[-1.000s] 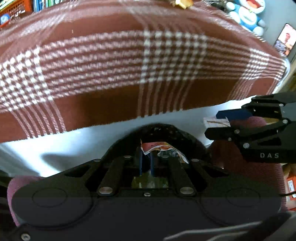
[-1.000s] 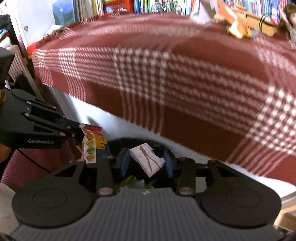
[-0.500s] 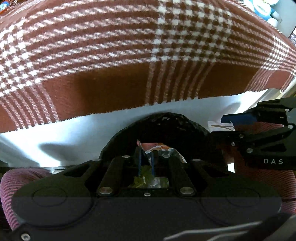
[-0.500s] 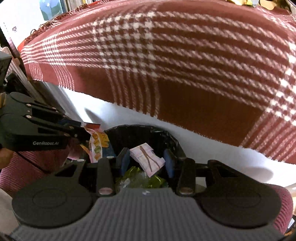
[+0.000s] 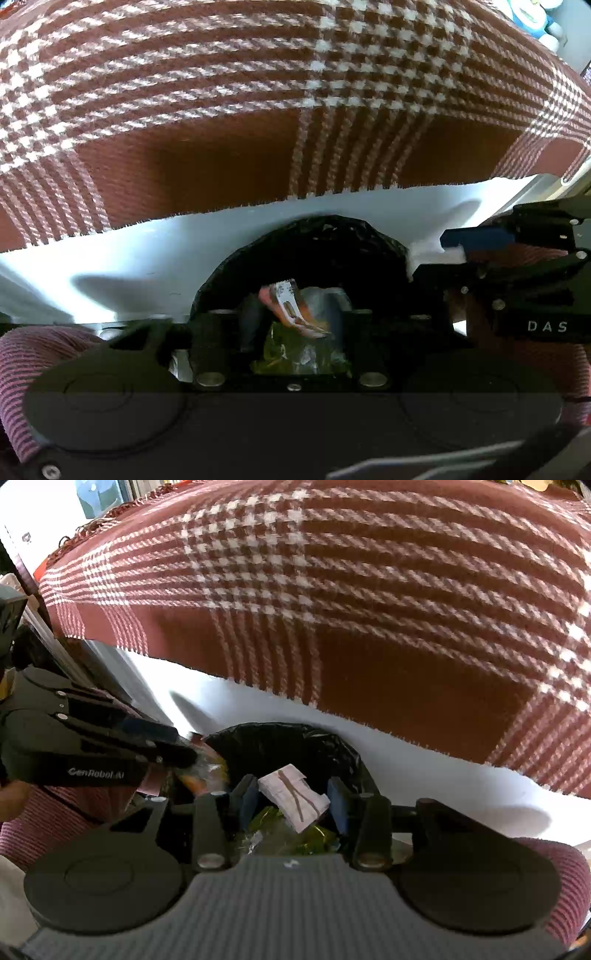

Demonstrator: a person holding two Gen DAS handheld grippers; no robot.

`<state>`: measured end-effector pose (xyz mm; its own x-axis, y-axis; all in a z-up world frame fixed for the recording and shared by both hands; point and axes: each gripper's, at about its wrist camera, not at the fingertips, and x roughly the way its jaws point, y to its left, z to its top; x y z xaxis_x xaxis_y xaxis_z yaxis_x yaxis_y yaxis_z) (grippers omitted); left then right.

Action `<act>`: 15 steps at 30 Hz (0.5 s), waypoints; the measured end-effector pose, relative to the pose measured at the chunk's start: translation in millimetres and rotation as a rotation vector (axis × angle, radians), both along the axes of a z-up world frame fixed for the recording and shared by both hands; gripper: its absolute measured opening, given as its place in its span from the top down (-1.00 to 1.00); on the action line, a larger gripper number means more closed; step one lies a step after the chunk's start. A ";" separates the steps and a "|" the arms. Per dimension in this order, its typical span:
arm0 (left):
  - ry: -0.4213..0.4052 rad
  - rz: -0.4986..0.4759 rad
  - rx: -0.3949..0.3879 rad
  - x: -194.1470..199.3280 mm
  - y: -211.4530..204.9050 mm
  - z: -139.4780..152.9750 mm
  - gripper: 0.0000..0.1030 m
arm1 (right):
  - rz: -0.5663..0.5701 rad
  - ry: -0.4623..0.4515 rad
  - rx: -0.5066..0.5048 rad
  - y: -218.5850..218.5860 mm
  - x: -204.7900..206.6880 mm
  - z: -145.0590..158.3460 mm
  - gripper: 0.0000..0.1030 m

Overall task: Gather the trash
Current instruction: 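Open both tools to drop the wrapper and paper packet into the bin, then raise both open tools back over the blanket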

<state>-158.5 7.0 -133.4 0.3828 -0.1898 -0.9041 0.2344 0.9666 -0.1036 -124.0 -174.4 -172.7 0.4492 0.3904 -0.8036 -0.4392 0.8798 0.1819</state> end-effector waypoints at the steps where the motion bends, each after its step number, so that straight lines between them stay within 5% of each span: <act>1: -0.002 0.002 -0.007 0.6 1.3 0.8 -0.02 | -0.002 0.004 0.005 -0.6 0.4 -0.1 -0.19; 6: 0.007 0.007 -0.012 3.4 6.0 6.5 -0.45 | -0.011 0.008 0.019 -5.6 0.9 1.5 -0.31; 15: -0.080 -0.100 0.011 -3.0 2.8 61.4 -0.66 | -0.006 -0.060 0.050 -13.6 -4.6 39.2 -0.41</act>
<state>-161.5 9.8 -72.0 0.4332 -0.2211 -0.8737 0.3366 0.9390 -0.0708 -128.6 -187.9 -133.5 0.4982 0.4263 -0.7550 -0.4451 0.8730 0.1992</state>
